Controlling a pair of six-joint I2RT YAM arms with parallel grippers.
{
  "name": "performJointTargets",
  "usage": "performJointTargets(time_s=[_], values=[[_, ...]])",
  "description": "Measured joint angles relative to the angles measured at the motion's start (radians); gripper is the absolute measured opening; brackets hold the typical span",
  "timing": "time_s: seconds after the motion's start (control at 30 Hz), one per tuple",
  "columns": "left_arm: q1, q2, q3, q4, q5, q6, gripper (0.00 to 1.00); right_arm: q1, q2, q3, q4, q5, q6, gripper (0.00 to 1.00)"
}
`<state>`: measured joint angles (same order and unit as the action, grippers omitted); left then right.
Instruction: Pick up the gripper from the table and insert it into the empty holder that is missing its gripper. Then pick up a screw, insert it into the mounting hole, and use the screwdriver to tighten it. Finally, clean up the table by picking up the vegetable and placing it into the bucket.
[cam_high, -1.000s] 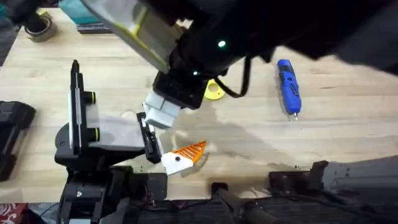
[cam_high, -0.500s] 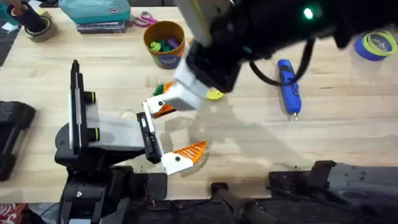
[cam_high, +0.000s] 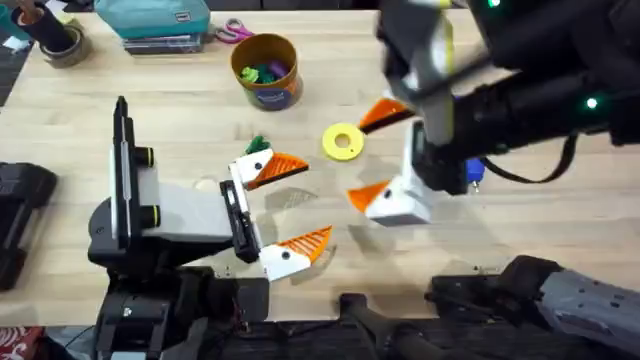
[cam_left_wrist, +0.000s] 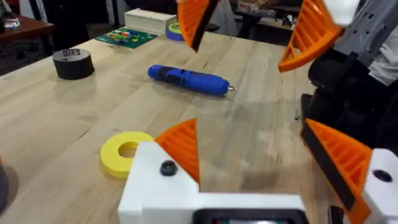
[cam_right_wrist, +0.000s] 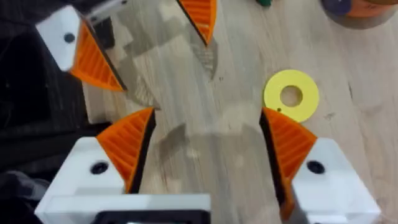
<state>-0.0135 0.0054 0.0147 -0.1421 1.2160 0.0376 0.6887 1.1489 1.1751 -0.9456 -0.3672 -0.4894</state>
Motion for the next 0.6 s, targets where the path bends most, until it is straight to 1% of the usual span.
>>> performJointTargets(time_s=[0.07,0.17,0.33,0.6], values=[[0.000,0.000,0.000,0.000,0.000,0.000,0.985,-0.035,-0.016,-0.035,-0.003,-0.031,-0.056,0.998],[0.000,0.000,0.000,0.000,0.000,0.000,0.985,-0.069,-0.019,-0.055,-0.003,-0.053,-0.103,0.997],[0.000,0.000,0.000,0.000,0.000,0.000,0.986,-0.073,-0.019,-0.057,0.004,-0.069,-0.145,0.998],[0.000,0.000,0.000,0.000,0.000,0.000,0.986,-0.073,-0.019,-0.058,0.004,-0.072,-0.149,0.997]])
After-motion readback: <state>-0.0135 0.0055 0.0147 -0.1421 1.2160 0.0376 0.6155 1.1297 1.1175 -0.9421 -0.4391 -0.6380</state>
